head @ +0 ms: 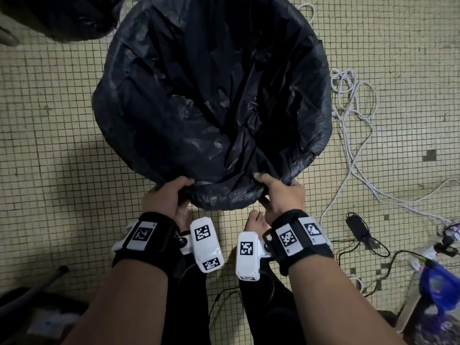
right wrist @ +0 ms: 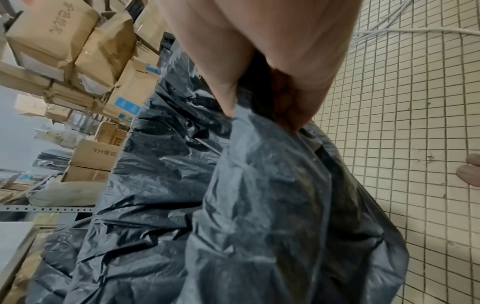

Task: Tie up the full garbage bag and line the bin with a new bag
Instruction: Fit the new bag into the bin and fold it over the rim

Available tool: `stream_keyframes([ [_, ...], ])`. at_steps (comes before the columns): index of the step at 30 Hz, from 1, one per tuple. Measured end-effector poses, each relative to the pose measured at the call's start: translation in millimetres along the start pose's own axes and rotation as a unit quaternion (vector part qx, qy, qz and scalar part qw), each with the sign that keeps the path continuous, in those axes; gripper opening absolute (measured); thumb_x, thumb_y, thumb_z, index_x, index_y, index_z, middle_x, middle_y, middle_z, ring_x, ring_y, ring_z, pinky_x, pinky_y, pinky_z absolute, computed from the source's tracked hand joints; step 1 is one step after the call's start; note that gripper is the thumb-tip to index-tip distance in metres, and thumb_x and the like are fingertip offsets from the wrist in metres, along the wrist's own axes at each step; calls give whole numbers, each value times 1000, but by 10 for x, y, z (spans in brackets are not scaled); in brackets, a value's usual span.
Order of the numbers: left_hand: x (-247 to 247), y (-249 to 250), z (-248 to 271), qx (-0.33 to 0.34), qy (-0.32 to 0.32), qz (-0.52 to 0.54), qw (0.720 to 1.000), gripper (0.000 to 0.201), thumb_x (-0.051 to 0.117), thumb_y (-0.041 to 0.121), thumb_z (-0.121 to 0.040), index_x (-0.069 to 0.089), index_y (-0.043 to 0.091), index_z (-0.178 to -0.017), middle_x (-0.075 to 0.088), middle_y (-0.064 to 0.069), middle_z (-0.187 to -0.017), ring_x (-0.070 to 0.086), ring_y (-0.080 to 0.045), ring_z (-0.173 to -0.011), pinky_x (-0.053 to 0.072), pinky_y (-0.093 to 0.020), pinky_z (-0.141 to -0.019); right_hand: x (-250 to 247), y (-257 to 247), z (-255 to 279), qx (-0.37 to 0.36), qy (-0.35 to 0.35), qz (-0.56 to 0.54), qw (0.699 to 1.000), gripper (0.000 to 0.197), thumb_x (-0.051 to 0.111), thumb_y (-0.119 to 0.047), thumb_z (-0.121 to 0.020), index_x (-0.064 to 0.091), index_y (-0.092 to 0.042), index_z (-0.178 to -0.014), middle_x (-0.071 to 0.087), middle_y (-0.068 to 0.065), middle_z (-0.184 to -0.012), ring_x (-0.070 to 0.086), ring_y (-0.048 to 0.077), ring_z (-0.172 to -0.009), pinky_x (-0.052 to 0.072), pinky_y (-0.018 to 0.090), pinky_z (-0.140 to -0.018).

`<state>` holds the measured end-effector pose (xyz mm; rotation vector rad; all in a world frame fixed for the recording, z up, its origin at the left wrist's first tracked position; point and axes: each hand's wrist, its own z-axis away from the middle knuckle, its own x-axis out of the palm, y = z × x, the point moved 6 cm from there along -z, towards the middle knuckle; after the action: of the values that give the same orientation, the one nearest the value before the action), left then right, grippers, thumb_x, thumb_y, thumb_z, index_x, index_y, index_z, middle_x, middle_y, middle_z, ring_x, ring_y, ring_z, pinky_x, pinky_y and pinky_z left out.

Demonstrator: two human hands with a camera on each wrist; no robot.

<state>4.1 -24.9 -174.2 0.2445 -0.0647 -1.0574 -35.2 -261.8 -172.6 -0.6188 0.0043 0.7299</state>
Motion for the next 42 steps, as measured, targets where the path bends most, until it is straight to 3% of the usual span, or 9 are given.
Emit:
stream_keyframes([
  [4, 63, -3, 48, -9, -64, 67, 996, 49, 73, 3, -80, 61, -2, -127, 68, -15, -123, 64, -32, -116, 52, -44, -100, -19, -66, 21, 30, -75, -63, 995, 29, 78, -20, -77, 67, -11, -102, 75, 0, -80, 71, 21, -73, 55, 36, -64],
  [11, -50, -171, 68, 51, 8, 26, 998, 18, 74, 0, -77, 65, 4, -92, 67, -16, -94, 64, -26, -83, 51, -37, -82, -127, -156, 0, -23, -17, -18, 999, 15, 60, 3, -80, 54, -9, -86, 69, 15, -82, 69, 30, -75, 59, 41, -62],
  [17, 13, -22, 45, 38, -34, 39, 998, 52, 65, 2, -83, 53, -5, -134, 64, -24, -129, 64, -42, -115, 48, -60, -98, -27, -114, 1, 55, -75, -63, 994, 22, 63, 13, -79, 59, -3, -93, 71, 17, -89, 70, 28, -80, 59, 55, -78],
  [21, 4, 180, -21, 25, -67, -2, 997, 31, 63, 7, -87, 58, 6, -117, 68, -16, -105, 70, -32, -85, 59, -43, -56, 103, -51, 116, 162, -163, -105, 967, 54, 72, 6, -74, 59, -3, -126, 65, 19, -126, 65, 33, -110, 60, 54, -78],
  [24, -19, 291, -85, 8, -92, -37, 995, 20, 63, 11, -88, 59, 5, -106, 66, -13, -91, 70, -26, -63, 57, -40, -51, 133, 8, 181, 191, -179, -147, 954, 68, 74, -1, -73, 53, -3, -138, 63, 19, -132, 62, 33, -121, 57, 58, -84],
  [33, -50, 136, 38, 90, -76, 31, 993, 70, 83, 27, -76, 55, 12, -138, 66, -10, -131, 72, -25, -106, 61, -39, -77, -48, -70, 144, 115, -98, -140, 979, 43, 84, -28, -75, 69, -13, -113, 73, 6, -107, 65, 24, -110, 56, 50, -90],
  [36, 5, -275, 101, 23, -92, 66, 993, 76, 78, 36, -82, 47, 13, -147, 56, -2, -143, 45, -29, -139, 38, -42, -113, -185, -281, -8, 25, -14, -63, 998, 53, 85, -20, -77, 58, -9, -121, 72, 7, -113, 67, 19, -103, 59, 40, -88],
  [39, 127, -479, 178, -8, -131, 175, 976, 64, 78, 20, -82, 53, 6, -139, 75, -1, -108, 65, -25, -120, 43, -42, -112, -164, -435, -105, -21, -7, -41, 999, 35, 75, 0, -80, 53, -9, -106, 72, 16, -97, 70, 25, -83, 61, 34, -70],
  [42, 185, -462, 193, 6, -120, 185, 975, 47, 68, 9, -89, 56, -2, -133, 73, -13, -110, 69, -20, -112, 41, -35, -113, -126, -487, -156, -41, -20, 1, 999, 22, 68, 5, -79, 55, -4, -95, 64, 15, -78, 64, 25, -71, 60, 34, -65],
])
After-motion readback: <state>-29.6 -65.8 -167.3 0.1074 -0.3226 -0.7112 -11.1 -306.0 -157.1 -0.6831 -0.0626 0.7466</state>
